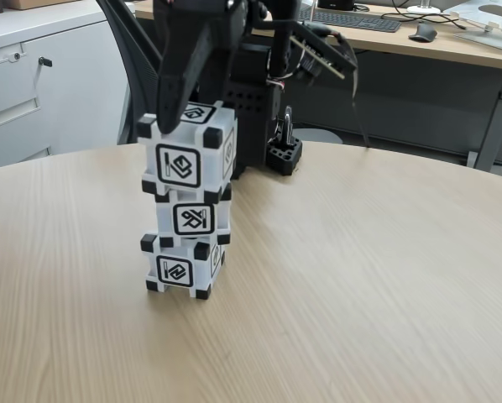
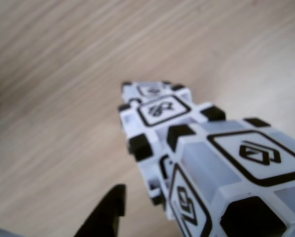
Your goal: Stack cubes from left to right.
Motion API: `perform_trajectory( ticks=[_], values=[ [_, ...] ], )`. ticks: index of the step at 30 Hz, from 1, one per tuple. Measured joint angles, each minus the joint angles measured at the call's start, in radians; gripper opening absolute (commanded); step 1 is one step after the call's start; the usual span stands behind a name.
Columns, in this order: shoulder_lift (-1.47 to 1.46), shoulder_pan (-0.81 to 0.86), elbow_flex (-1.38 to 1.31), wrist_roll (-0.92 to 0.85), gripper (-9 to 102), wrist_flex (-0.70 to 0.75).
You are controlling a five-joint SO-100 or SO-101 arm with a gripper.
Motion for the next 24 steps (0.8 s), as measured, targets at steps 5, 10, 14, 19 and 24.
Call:
perform_trajectory(
  ticks=[5,10,14,19,24],
  values=[
    [0.066,-0.104,0.000,0.025,49,0.000],
    [0.179,-0.192,0.000,0.038,47,-0.002],
    [0.233,-0.215,0.000,0.038,45,-0.002],
    [0.242,-0.215,0.000,0.038,44,-0.002],
    [0.242,-0.215,0.000,0.049,44,-0.002]
  ],
)
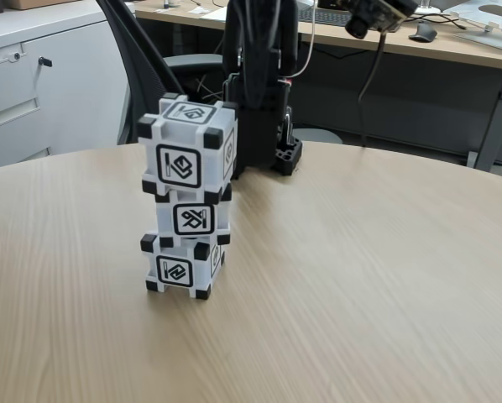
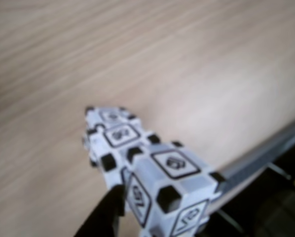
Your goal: Stack cubes from left to right.
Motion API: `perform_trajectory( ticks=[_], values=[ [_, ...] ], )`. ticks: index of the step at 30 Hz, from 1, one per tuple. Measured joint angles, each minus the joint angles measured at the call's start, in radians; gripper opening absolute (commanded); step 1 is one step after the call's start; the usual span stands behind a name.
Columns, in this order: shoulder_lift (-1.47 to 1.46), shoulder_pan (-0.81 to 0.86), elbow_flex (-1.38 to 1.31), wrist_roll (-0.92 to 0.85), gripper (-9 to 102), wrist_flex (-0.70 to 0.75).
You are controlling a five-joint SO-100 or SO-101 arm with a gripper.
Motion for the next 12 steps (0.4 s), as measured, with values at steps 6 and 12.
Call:
perform_trajectory(
  ticks=[6,12],
  values=[
    [0.000,0.000,0.000,0.008,45,0.000],
    [0.000,0.000,0.000,-0.031,46,0.000]
  ],
)
